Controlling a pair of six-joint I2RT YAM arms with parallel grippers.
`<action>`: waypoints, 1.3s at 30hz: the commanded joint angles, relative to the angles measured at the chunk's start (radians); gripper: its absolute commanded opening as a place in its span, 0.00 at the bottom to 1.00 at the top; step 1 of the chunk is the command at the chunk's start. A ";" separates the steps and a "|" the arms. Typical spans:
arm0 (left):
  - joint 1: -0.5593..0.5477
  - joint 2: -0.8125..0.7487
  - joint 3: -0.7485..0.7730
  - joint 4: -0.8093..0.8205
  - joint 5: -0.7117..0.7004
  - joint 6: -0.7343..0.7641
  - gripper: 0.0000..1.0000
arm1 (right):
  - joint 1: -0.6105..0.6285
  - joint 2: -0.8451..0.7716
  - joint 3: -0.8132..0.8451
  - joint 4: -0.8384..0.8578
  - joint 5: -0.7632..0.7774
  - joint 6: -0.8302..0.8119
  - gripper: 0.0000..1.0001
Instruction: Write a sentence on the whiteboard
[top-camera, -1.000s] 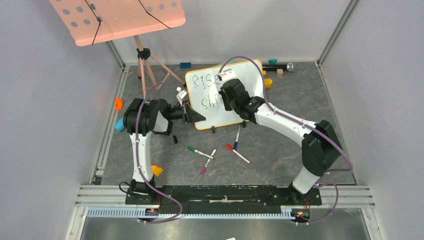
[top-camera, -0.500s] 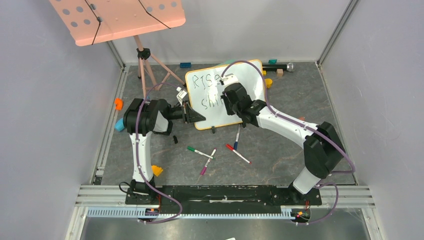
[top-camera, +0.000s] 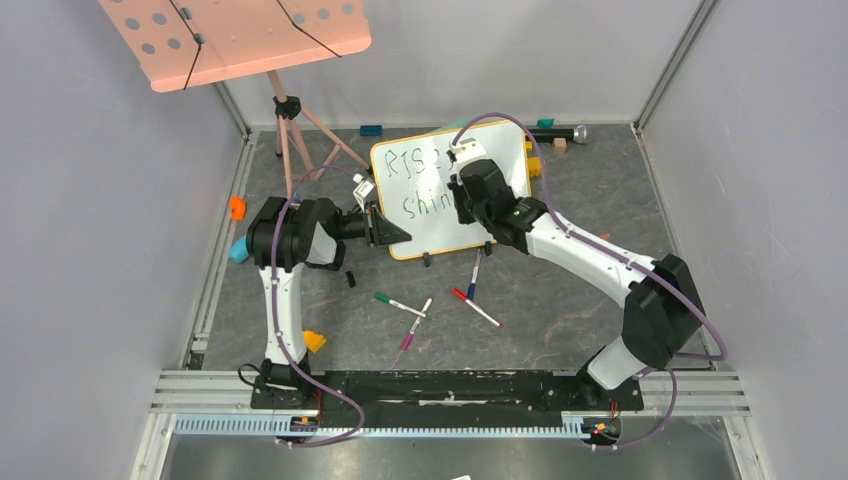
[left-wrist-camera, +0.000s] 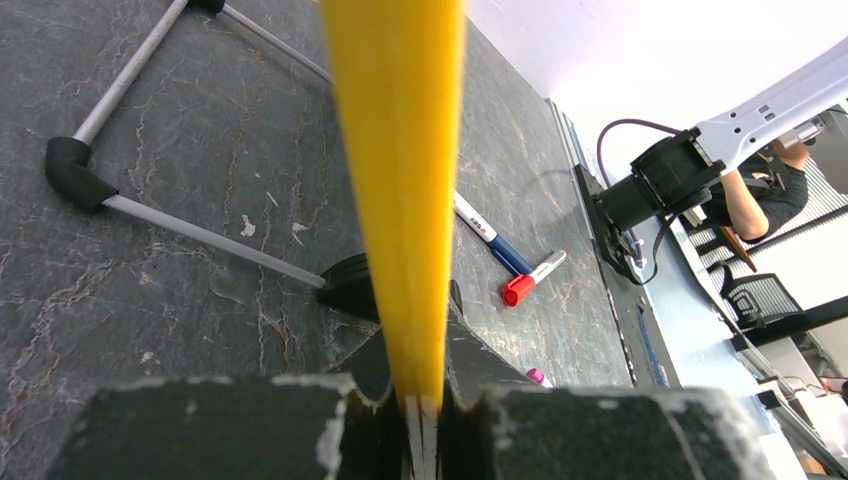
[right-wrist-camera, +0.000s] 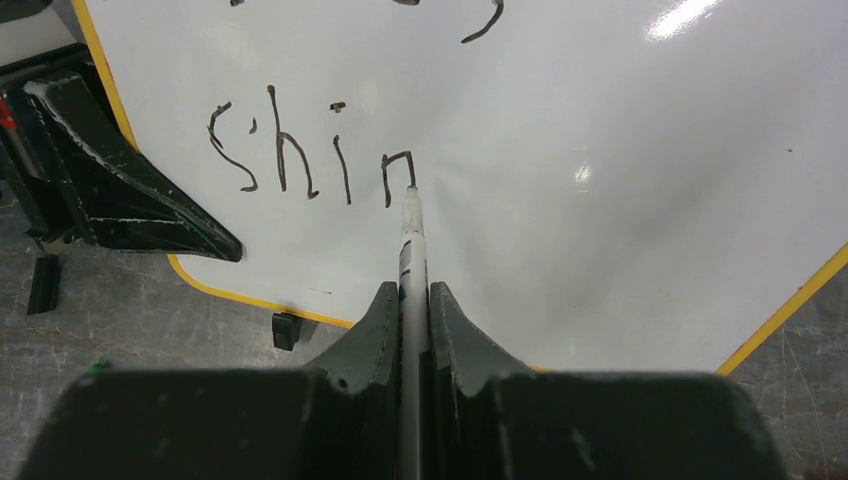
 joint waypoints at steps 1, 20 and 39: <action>-0.017 0.031 -0.024 0.052 0.098 0.063 0.02 | -0.008 -0.002 0.035 0.019 0.015 -0.006 0.00; -0.017 0.031 -0.023 0.051 0.099 0.063 0.02 | -0.010 0.098 0.083 0.018 0.032 -0.023 0.00; -0.017 0.031 -0.023 0.051 0.099 0.064 0.02 | -0.042 0.065 0.056 0.005 0.075 -0.002 0.00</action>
